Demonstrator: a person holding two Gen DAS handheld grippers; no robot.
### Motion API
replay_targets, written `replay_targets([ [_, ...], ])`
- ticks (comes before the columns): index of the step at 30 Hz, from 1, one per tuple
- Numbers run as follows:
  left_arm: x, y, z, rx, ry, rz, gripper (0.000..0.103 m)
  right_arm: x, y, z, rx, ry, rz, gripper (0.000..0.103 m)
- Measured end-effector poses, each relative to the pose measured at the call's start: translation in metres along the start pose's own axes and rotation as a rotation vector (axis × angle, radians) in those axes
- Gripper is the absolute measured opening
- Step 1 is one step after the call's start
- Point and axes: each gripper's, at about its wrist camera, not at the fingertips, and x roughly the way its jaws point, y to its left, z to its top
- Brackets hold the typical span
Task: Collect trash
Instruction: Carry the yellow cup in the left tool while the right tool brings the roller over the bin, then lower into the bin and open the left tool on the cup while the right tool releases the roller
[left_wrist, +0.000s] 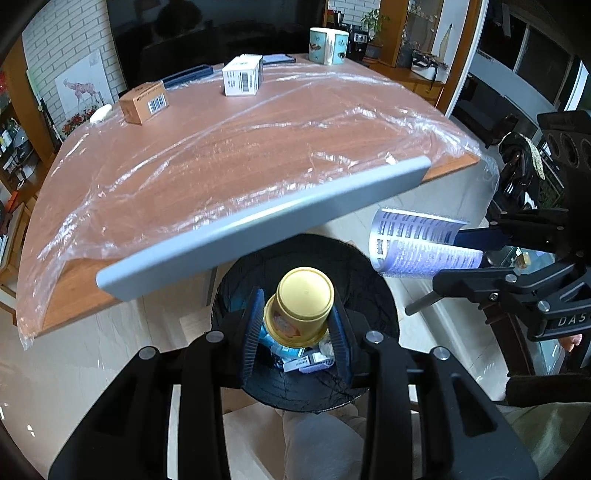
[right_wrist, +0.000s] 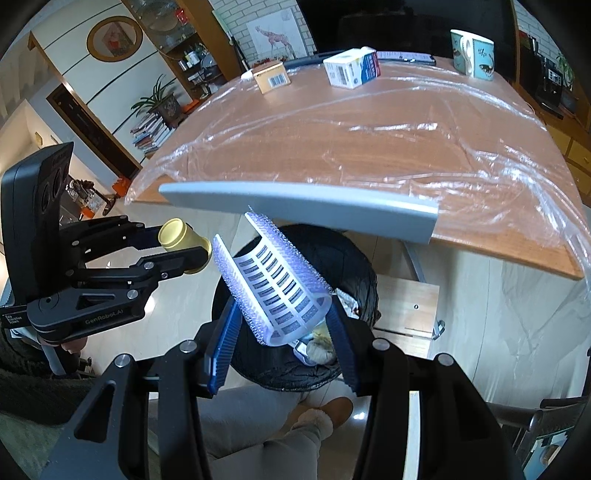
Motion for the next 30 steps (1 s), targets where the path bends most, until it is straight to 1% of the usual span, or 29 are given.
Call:
replay_targets([
  [15,0.026,-0.004,-0.019,0.04,0.072,0.026,0.036,0.031,0.002,-0.015,-0.01,0.076,-0.022,0.047],
  [30,0.063,-0.005,-0.029,0.072,0.154,0.047,0.036,0.066,0.001,-0.012,-0.036,0.136,-0.051,0.047],
])
